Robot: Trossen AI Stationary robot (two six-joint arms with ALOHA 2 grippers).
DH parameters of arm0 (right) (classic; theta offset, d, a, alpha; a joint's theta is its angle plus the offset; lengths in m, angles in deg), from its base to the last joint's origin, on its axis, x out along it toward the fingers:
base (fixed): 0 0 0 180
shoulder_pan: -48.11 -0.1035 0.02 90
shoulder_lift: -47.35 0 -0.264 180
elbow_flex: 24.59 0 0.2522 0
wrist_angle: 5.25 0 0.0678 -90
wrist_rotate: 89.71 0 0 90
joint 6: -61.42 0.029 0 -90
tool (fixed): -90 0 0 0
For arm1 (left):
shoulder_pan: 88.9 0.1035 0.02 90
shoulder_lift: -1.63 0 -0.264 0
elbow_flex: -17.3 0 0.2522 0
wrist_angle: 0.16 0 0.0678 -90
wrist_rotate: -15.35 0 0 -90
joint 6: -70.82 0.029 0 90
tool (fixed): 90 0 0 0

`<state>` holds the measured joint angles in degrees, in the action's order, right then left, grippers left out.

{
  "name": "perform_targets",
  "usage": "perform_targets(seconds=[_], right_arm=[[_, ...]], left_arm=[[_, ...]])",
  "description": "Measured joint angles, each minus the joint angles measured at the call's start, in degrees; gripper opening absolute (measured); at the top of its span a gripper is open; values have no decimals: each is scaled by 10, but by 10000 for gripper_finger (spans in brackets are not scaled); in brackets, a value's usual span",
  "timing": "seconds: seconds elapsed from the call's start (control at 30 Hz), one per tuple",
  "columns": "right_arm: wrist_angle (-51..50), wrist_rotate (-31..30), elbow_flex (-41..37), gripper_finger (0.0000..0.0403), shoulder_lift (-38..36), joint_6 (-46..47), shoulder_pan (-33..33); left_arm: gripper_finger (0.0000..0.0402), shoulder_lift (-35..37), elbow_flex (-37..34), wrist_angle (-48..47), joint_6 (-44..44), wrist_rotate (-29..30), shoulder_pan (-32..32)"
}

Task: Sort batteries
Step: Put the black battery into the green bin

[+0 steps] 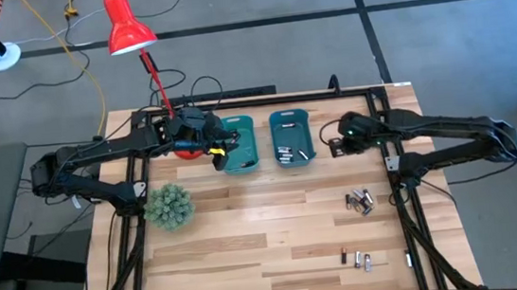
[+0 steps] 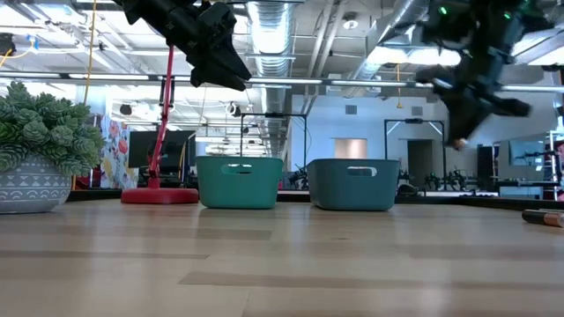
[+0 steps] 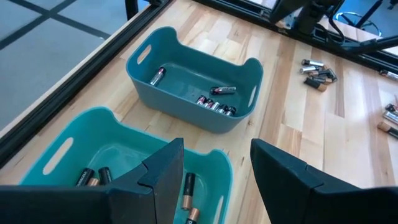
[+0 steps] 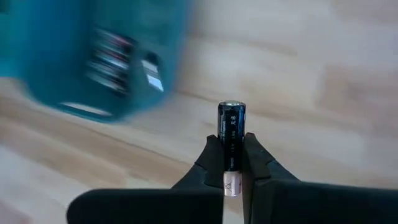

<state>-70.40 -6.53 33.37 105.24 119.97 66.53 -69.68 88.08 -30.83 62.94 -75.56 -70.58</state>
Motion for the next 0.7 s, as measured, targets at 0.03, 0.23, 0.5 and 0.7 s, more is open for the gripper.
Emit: perform_targets(seconds=[0.03,0.23,0.5,0.7], right_arm=[[10,-4,19,14,12,-9,-3],[56,-8,153,14,128,-98,-3],[90,-8,388,14,357,-260,-4],[86,44,561,14,522,-347,-4]], left_arm=[[183,0,0,0,0,0,0],[183,0,0,-14,-18,-3,-1],[183,11,-38,-40,1,11,2],[183,42,-103,18,-1,12,2]])
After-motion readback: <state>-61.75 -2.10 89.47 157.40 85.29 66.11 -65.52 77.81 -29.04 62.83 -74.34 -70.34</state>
